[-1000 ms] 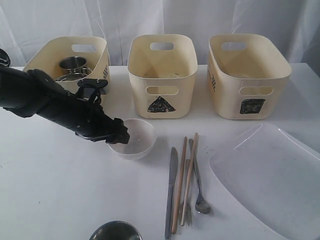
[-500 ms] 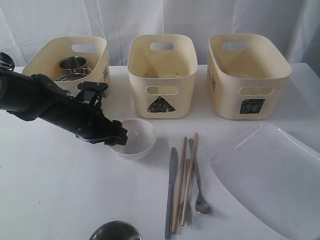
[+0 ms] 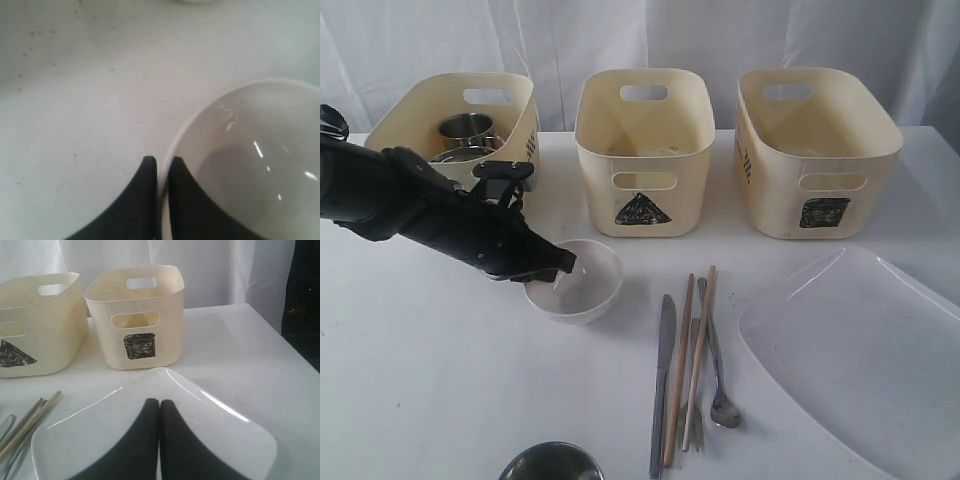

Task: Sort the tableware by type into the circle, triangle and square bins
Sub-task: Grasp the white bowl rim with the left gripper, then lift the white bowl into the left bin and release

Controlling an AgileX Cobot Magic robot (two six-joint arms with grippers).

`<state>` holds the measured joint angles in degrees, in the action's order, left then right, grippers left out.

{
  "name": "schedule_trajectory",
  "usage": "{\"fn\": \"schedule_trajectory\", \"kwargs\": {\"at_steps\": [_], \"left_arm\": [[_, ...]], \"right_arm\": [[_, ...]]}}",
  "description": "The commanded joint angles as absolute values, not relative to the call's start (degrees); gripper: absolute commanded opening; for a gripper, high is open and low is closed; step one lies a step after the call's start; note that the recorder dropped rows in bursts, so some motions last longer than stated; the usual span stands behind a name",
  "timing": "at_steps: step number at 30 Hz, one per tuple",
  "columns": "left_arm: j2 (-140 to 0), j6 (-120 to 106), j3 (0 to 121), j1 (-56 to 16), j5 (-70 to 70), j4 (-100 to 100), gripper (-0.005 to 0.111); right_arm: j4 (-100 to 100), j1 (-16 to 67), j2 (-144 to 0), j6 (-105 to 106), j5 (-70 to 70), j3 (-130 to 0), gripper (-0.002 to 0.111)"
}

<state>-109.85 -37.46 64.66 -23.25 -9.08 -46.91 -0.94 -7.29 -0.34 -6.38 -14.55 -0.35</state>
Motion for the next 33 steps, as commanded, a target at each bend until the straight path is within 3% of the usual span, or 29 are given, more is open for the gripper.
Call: {"fn": "schedule_trajectory", "kwargs": {"at_steps": [1, 13, 21, 33], "left_arm": [[-109.32, -37.51, 64.73, -23.58, -9.78, -45.73, 0.0], [-95.44, -37.51, 64.73, -23.58, -15.7, -38.19, 0.0], [-85.78, -39.74, 64.91, -20.47, -12.15, -35.33, 0.0], [-91.17, -37.1, 77.9, -10.25, -8.08, -31.04, 0.0]], "right_arm": [[-0.58, -6.87, 0.0, -6.27, -14.07, 0.0, 0.0], [-0.58, -6.87, 0.0, -6.27, -14.07, 0.0, 0.0], [-0.58, -6.87, 0.0, -6.27, -14.07, 0.0, 0.0], [-0.58, -6.87, 0.0, -6.27, -14.07, 0.0, 0.0]]}}
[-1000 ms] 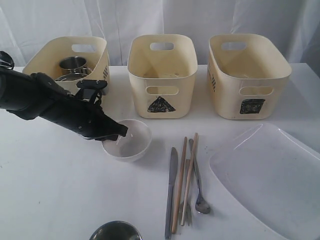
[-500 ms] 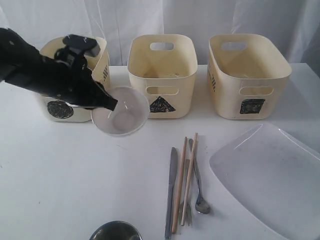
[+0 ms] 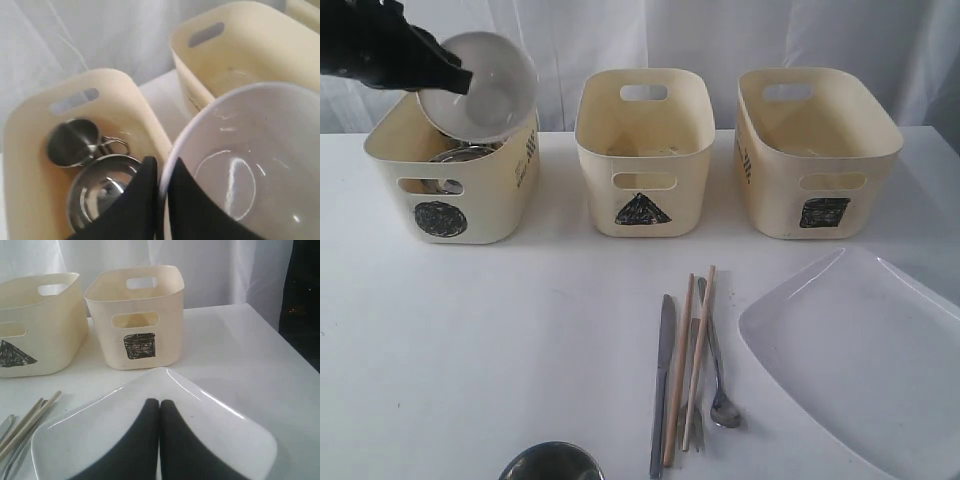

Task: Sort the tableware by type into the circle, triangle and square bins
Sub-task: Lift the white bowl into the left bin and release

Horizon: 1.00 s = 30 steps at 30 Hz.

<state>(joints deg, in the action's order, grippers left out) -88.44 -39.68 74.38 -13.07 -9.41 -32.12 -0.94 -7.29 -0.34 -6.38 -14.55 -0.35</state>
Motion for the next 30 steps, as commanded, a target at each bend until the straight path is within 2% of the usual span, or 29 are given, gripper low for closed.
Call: {"fn": "schedule_trajectory", "kwargs": {"at_steps": [1, 11, 25, 27, 30], "left_arm": [[-92.25, -36.12, 78.79, -9.39, -8.09, -30.94, 0.0], [-100.68, -33.06, 85.08, -5.26, -7.26, -32.04, 0.0], [-110.32, -32.69, 88.76, -4.57, -7.49, -33.42, 0.0], [-110.81, -32.69, 88.76, -4.09, -7.61, -33.42, 0.006], [-111.32, -32.69, 88.76, -4.0, -7.5, -33.42, 0.024]], "right_arm": [[-0.58, -6.87, 0.0, -6.27, -14.07, 0.0, 0.0], [-0.58, -6.87, 0.0, -6.27, -14.07, 0.0, 0.0], [-0.58, -6.87, 0.0, -6.27, -14.07, 0.0, 0.0], [-0.58, -6.87, 0.0, -6.27, -14.07, 0.0, 0.0], [-0.58, -6.87, 0.0, -6.27, -14.07, 0.0, 0.0]]}}
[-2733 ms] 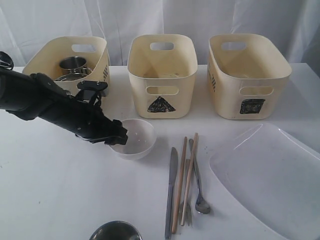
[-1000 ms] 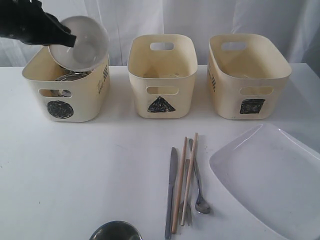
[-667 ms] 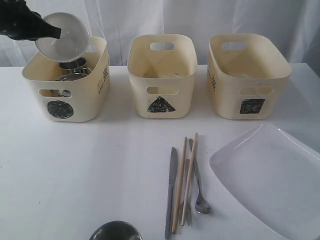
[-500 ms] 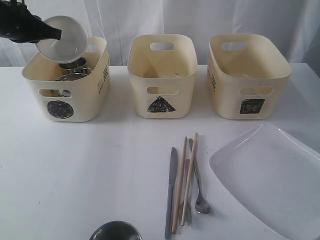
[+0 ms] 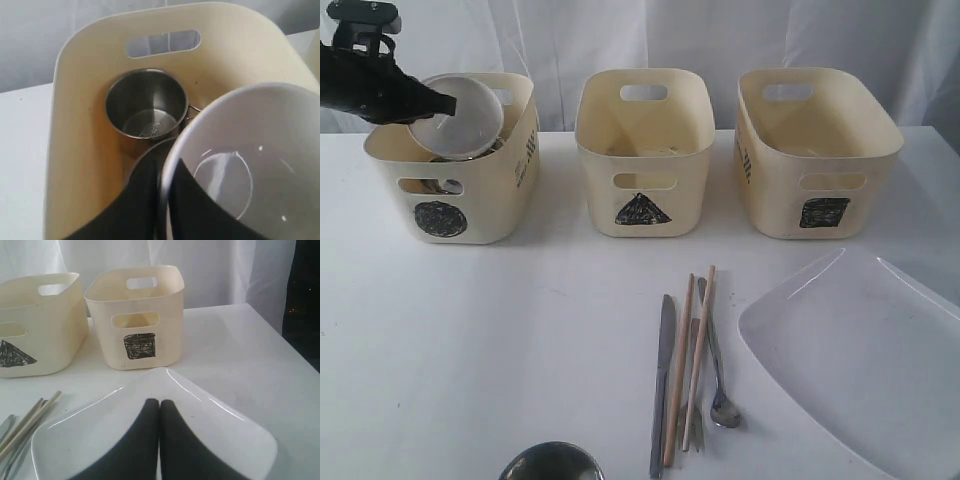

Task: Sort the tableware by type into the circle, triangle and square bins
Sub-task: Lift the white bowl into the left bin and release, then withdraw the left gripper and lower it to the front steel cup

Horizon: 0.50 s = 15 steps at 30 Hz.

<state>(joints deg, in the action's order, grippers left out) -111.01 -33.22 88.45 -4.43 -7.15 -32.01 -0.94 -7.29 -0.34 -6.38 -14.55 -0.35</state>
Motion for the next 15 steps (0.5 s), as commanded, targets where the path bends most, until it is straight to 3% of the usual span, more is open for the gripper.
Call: {"fn": "schedule_trajectory", "kwargs": {"at_steps": [1, 5, 15], "left_arm": [[-111.43, -32.0, 88.76, -4.0, -7.5, -34.06, 0.031], [-111.43, -29.8, 88.76, -4.0, -7.06, -34.04, 0.051], [-101.34, -25.37, 88.76, -7.0, -22.27, -29.76, 0.051]], "right_arm": [[-0.58, -6.87, 0.0, -6.27, -14.07, 0.0, 0.0], [-0.58, -6.87, 0.0, -6.27, -14.07, 0.0, 0.0], [-0.58, -6.87, 0.0, -6.27, -14.07, 0.0, 0.0]]}}
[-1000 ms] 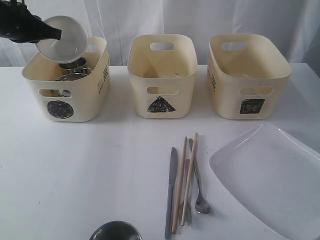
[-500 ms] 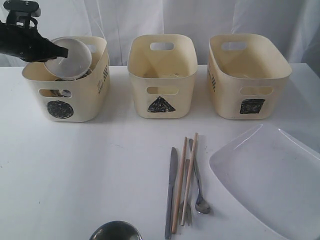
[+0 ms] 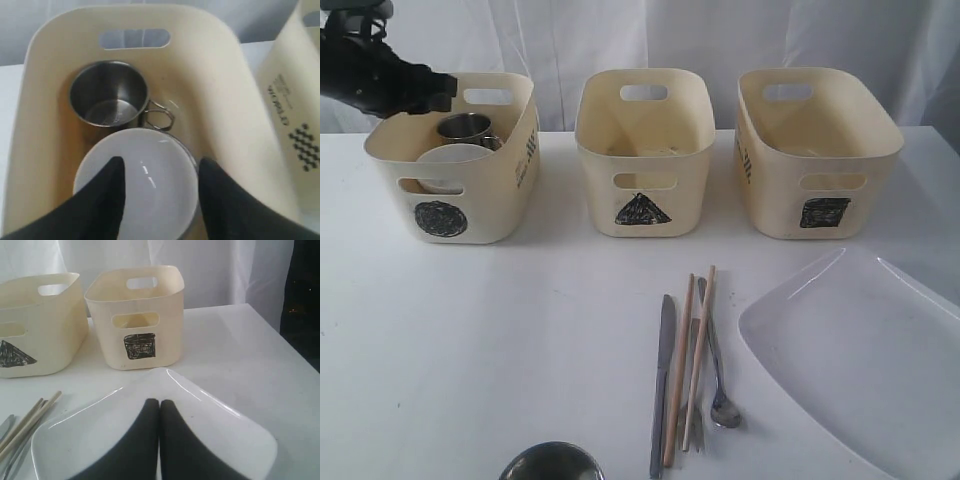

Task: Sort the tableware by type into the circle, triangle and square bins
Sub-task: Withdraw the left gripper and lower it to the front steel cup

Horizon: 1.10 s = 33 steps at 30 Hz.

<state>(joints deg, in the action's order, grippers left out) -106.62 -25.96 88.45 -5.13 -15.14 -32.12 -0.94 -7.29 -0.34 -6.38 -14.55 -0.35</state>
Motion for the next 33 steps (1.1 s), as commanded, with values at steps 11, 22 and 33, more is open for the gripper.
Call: {"fn": "schedule_trajectory", "kwargs": {"at_steps": [11, 22, 33], "left_arm": [[-88.29, -23.36, 78.27, -15.73, -37.42, -26.17, 0.051], [-70.7, -20.1, 51.86, -21.66, -36.86, -26.72, 0.051], [-66.42, -23.16, 47.42, -29.87, -36.16, -38.49, 0.055]], "right_arm": [[-0.58, -6.87, 0.0, -6.27, -14.07, 0.0, 0.0], [-0.58, -6.87, 0.0, -6.27, -14.07, 0.0, 0.0], [-0.58, -6.87, 0.0, -6.27, -14.07, 0.0, 0.0]]}}
